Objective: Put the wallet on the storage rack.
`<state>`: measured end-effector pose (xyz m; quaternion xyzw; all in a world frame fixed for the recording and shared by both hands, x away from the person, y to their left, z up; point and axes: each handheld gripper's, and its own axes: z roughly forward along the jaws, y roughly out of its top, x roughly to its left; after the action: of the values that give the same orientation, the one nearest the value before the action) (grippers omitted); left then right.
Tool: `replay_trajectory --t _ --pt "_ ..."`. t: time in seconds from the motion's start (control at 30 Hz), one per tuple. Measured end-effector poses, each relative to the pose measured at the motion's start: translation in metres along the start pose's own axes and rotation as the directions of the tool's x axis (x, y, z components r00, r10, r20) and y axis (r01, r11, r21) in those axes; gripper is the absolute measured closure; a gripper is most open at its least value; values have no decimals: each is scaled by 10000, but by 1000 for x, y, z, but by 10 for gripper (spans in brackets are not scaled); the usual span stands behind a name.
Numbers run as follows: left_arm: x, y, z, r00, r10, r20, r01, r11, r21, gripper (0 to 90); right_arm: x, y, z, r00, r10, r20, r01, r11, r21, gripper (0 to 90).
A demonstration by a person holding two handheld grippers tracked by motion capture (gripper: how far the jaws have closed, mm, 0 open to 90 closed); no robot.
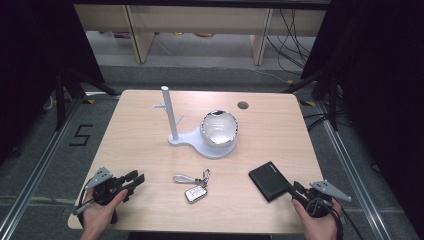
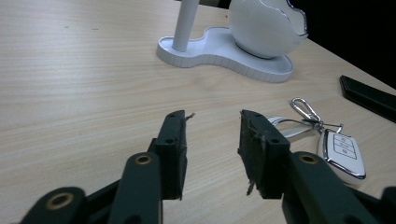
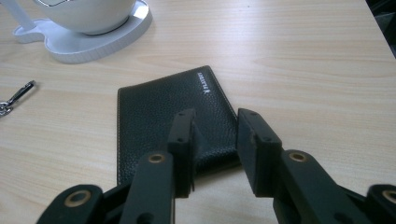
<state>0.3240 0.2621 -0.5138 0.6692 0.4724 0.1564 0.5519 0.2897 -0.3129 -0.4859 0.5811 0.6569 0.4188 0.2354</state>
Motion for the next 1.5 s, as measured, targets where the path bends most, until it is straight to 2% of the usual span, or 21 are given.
replay_trajectory --t 0.2,0.23,0.27,0.33,0.43,0.5,0.6,0.63,0.67,0.7,0.77,0.8,0.83,0.9,0.93,1.03,1.23,1.27,1.3,1.4,1.5 --pt "-3 -3 3 9999 73 127 -75 9999 115 653 2 2 -1 9997 225 -21 -224 9986 482 668" --pt "-4 -4 3 9999 96 142 -98 9998 152 653 -1 2 0 9997 -234 59 232 9989 396 666" --pt "-4 -4 2 9999 94 141 -96 9999 121 652 2 1 0 9992 378 -101 -371 9977 565 663" --pt "-4 -4 0 9999 138 97 -139 9998 145 643 -1 1 2 10000 4 -32 -2 9982 591 658" --pt "-2 -6 -3 10000 36 26 -36 10000 53 634 3 2 0 9977 681 75 -684 9948 759 648" --pt "-1 -7 -6 10000 -48 17 48 10000 -29 620 -2 5 1 9991 397 121 -404 9966 724 635" --pt "0 -6 -7 10000 27 0 -27 10000 -29 602 -3 7 2 9984 545 146 -556 9948 855 637" --pt "0 -6 -6 10000 59 -36 -60 10000 -33 602 -4 7 2 9977 616 271 -640 9929 1000 658" --pt "0 -6 -6 9997 160 -162 -160 9999 6 576 -8 10 4 9969 718 324 -751 9903 1167 781" --pt "1 -6 -5 9997 204 -115 -204 9998 -41 567 -6 12 3 9920 1103 616 -1178 9838 1353 815" --pt "0 -6 -5 9996 233 -167 -233 9997 -46 561 -9 15 6 9905 1200 677 -1295 9787 1596 885" --pt "0 -6 -5 9996 233 -167 -233 9997 -46 560 -9 15 6 9905 1200 677 -1295 9787 1596 885" --pt "0 -6 -6 9991 278 -317 -274 9995 125 560 -17 19 11 9948 580 836 -729 9796 1872 900" --pt "1 -6 -4 9995 275 -140 -276 9996 -27 559 -18 20 12 9940 514 968 -703 9766 2034 900" --pt "0 -6 -5 9993 297 -239 -296 9996 36 559 -19 20 17 9928 511 1086 -719 9776 1976 900" --pt "0 -6 -4 9993 336 -160 -336 9994 7 555 -23 24 27 9861 593 1551 -987 9605 2600 900" --pt "0 -6 -4 9992 357 -153 -357 9994 0 551 -22 21 36 9847 552 1651 -999 9560 2759 900" --pt "0 -6 -4 9992 364 -168 -364 9993 3 551 -19 21 36 9819 816 1710 -1304 9458 2976 900" --pt "0 -6 -4 9991 377 -206 -377 9993 15 549 -20 19 39 9830 598 1735 -1081 9527 2840 900" --pt "0 -6 -4 9993 358 -142 -358 9994 2 545 -20 20 39 9827 623 1747 -1109 9523 2843 900" --pt "0 -6 -4 9992 362 -178 -362 9993 1 544 -18 20 38 9817 867 1698 -1355 9439 3011 900"
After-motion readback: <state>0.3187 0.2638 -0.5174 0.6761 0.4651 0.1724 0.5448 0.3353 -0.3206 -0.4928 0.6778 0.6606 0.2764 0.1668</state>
